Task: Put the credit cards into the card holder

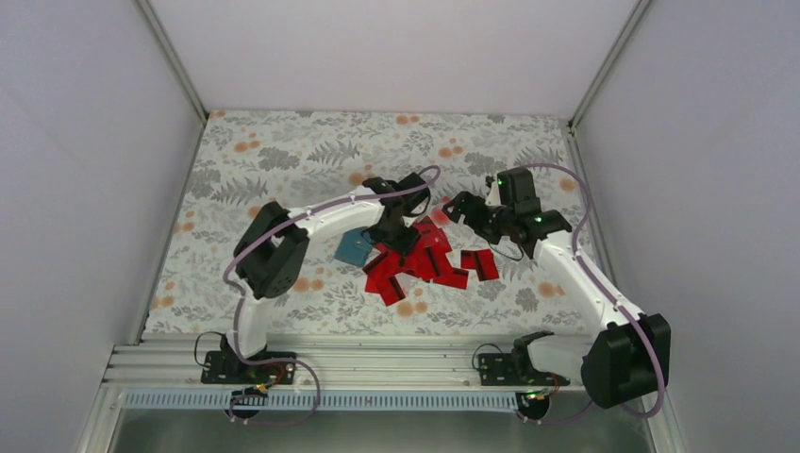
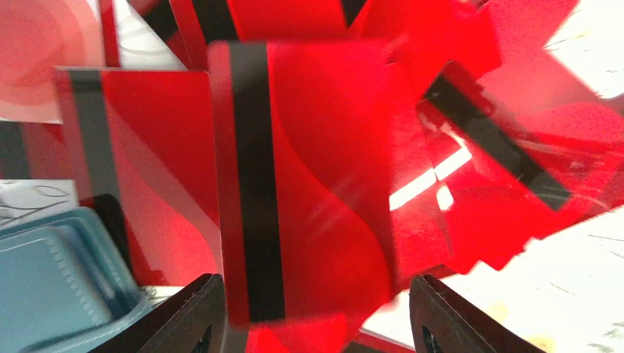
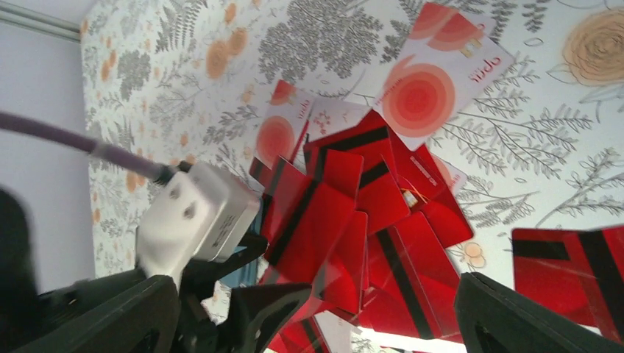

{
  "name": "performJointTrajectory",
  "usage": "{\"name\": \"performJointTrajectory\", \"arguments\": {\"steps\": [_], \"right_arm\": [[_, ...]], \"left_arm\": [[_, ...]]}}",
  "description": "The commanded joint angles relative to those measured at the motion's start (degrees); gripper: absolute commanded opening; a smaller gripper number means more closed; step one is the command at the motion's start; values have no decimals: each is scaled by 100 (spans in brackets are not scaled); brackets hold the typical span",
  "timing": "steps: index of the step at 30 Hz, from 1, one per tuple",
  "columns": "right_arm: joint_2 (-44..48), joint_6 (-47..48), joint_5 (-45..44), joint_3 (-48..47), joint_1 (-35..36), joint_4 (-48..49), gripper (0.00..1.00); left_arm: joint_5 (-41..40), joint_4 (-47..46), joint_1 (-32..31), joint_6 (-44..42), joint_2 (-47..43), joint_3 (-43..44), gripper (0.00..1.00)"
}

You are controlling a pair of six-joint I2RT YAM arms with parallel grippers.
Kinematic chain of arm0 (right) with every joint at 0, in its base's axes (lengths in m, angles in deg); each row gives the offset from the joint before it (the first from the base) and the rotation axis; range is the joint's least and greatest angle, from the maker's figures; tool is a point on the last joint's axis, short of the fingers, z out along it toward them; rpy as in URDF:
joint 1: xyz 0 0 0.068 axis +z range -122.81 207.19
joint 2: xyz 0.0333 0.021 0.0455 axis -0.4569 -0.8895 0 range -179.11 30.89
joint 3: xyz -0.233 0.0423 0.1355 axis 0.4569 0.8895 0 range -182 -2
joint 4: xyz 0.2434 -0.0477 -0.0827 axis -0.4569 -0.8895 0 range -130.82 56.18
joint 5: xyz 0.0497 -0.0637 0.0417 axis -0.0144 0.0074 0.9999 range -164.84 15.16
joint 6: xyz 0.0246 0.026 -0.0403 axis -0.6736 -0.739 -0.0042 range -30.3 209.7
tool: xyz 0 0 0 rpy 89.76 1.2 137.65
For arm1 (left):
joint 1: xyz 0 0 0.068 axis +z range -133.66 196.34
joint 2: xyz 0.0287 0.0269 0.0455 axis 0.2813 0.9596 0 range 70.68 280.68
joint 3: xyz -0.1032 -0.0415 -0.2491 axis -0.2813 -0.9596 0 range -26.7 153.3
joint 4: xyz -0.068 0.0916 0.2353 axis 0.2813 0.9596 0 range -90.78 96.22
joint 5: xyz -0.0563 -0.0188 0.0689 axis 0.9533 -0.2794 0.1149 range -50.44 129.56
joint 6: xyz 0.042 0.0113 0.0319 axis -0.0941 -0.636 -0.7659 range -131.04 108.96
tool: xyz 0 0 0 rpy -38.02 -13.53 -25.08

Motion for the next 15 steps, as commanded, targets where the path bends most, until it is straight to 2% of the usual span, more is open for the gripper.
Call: {"name": "performJointTrajectory", "arguments": {"steps": [1, 6, 10, 12, 15], "right_arm": [[206, 126, -235, 170, 21, -265, 95], [260, 112, -174, 265, 23, -226, 95], [215, 231, -36, 261, 29, -214, 94], [128, 293, 253, 240, 35, -112, 93], [-115, 245, 695, 184, 132, 64, 92]], "left_arm": [[-83, -144, 47, 173, 264, -10, 64], [7, -158, 49, 290, 310, -53, 71], [-20, -110, 48, 354, 159, -61, 84], [-185, -7, 128, 356, -134, -98, 90], [-154, -62, 453, 259, -715, -507, 93]]}}
